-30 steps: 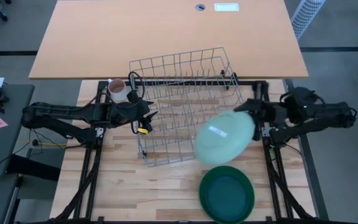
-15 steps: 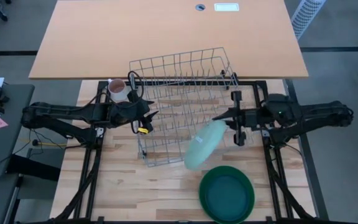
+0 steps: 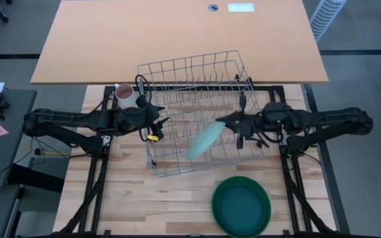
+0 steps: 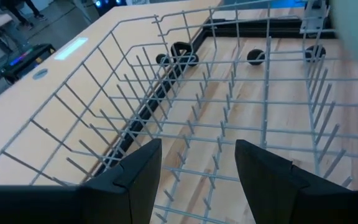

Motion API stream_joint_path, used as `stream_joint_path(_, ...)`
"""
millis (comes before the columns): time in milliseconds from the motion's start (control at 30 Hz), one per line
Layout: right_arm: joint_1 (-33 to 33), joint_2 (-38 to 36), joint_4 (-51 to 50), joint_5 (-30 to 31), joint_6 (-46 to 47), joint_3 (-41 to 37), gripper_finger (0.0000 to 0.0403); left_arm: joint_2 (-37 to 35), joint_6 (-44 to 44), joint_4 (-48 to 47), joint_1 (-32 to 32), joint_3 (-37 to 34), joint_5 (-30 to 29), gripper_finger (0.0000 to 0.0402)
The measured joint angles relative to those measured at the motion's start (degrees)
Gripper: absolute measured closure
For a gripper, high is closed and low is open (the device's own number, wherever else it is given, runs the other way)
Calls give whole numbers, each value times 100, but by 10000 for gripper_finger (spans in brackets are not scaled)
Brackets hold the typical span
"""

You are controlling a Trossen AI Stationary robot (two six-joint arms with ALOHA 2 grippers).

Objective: Sort dishes
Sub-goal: Put the light green plate in the dish rack

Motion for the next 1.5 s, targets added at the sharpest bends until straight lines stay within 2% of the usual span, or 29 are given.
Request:
stream_joint_path(100,2,0,386,-8,-1087,-2,389,-108,94,-12,-2,0,-253,203)
stream_joint_path(233,-31,-4,1115,-200,-2051,80,390,-323,95,-33,4,0,-480,203)
stream_joint_path(300,-140,-4,1092,-677,-2312,298,390,-439,57,-35,2,2,-492,203)
stream_joint_path(467,-524,189,1106,-2516,-2326,1061,391,-699,-34,-133,0,0,-500,203)
stream_joint_path(567,-653,495,971,-3047,-2334,1671,391,-835,-184,-295,0,0,-510,203)
stream_joint_path(700,-908,1000,-37,-3453,-2586,2797,392,-950,-286,-493,0,0,-508,203)
stream_joint_path(833,-1186,1764,-516,-4384,-2563,4074,392,-979,-330,-529,0,0,-508,203)
stream_joint_path(933,-1327,2344,-1243,-4973,-2434,5028,392,-977,-332,-533,0,0,-498,203)
stream_joint_path(1100,-1544,3175,-2498,-5059,-2612,5881,392,-977,-415,-545,0,0,-442,202)
stream_joint_path(1400,-1917,3937,-3011,-4996,-2786,5908,395,-977,-415,-810,0,0,-444,202)
stream_joint_path(1500,-2000,4060,-3209,-4970,-3192,5898,395,-977,-453,-974,0,0,-444,202)
